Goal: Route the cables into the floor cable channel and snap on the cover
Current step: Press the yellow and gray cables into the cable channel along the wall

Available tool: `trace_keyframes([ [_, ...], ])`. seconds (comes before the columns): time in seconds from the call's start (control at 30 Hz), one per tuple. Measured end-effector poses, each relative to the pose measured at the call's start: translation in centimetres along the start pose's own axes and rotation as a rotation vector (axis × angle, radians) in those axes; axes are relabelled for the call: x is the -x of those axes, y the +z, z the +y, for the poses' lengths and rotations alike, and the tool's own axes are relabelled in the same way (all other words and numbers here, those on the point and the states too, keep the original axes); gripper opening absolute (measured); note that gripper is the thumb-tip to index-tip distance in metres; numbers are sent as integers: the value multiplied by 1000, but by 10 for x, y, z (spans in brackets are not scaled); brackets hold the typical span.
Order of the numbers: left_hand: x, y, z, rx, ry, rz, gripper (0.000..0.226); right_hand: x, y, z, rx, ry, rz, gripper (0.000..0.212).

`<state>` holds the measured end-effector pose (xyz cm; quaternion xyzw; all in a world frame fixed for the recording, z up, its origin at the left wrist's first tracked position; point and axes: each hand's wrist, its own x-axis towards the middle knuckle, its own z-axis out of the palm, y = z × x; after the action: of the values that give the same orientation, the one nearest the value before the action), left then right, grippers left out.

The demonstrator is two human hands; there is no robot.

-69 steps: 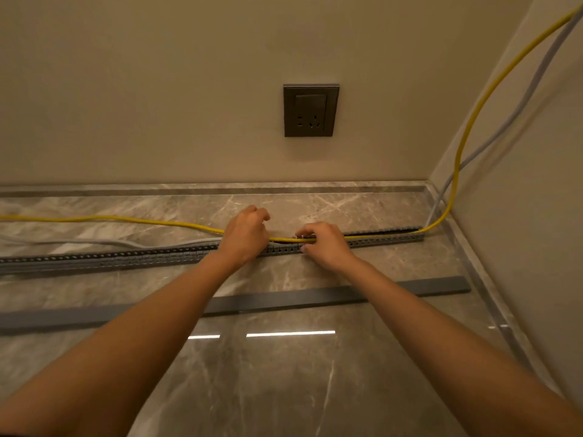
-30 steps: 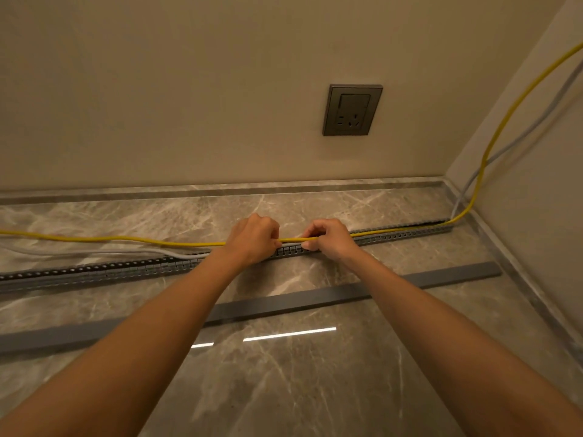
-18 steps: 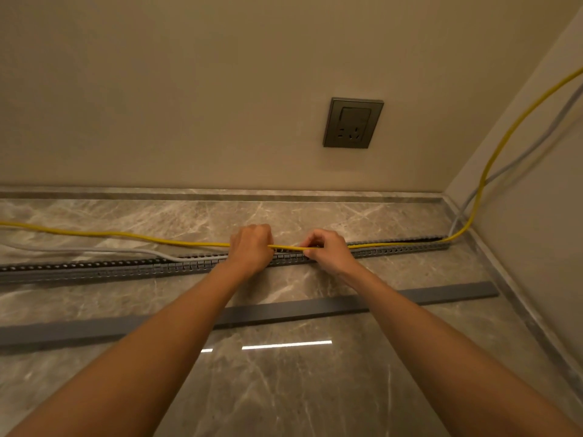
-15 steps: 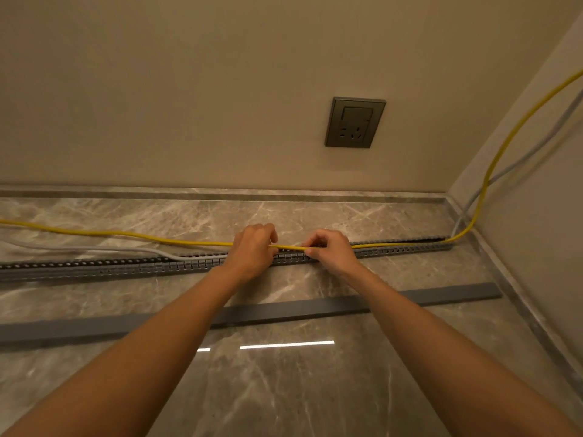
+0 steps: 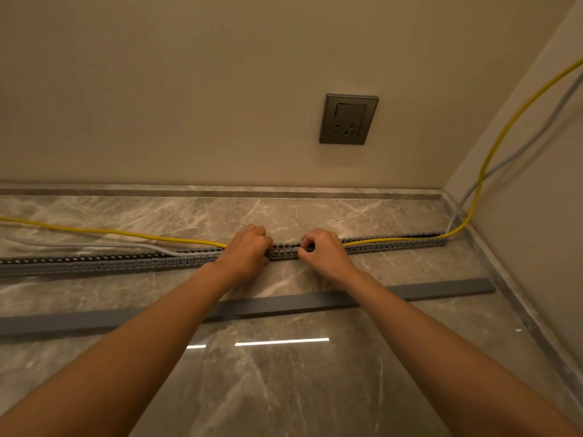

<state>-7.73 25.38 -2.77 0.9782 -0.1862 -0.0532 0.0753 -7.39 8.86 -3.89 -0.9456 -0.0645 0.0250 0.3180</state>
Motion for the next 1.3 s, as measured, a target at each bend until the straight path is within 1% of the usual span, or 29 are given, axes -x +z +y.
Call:
trace_keyframes([
  [0.1,1,-3,-5,220,-46,47,26,-1,2,-10,11,-53,-49,23],
  [0.17,3,-8,-12,301,-89,59,29,-1,7,-17,19,-74,-90,28],
  [0.3,8,-14,-37,245,-170,-11,37,-2,21,-36,8,-114,-131,37],
  [0.43,21,-21,-67,205,-243,-66,38,-7,36,-59,59,-164,-171,33],
  [0.57,32,-31,-97,325,-273,-127,35,-13,48,-82,164,-226,-216,33],
  [0.63,36,-36,-110,377,-272,-156,31,-16,53,-92,148,-232,-238,33],
  [0.73,38,-39,-123,387,-267,-167,26,-18,61,-103,112,-213,-265,34],
  [0.83,35,-35,-127,370,-262,-132,23,-20,63,-106,58,-145,-244,35],
  [0.93,28,-31,-125,323,-255,-74,22,-23,64,-107,67,-113,-204,28],
  [1.03,24,-27,-125,288,-223,21,18,-29,65,-108,81,-65,-163,25],
  [1.17,18,-25,-125,289,-149,161,11,-41,59,-106,168,-28,-131,23],
  [1.3,11,-21,-130,245,-89,200,17,-48,56,-104,274,-36,-120,25],
])
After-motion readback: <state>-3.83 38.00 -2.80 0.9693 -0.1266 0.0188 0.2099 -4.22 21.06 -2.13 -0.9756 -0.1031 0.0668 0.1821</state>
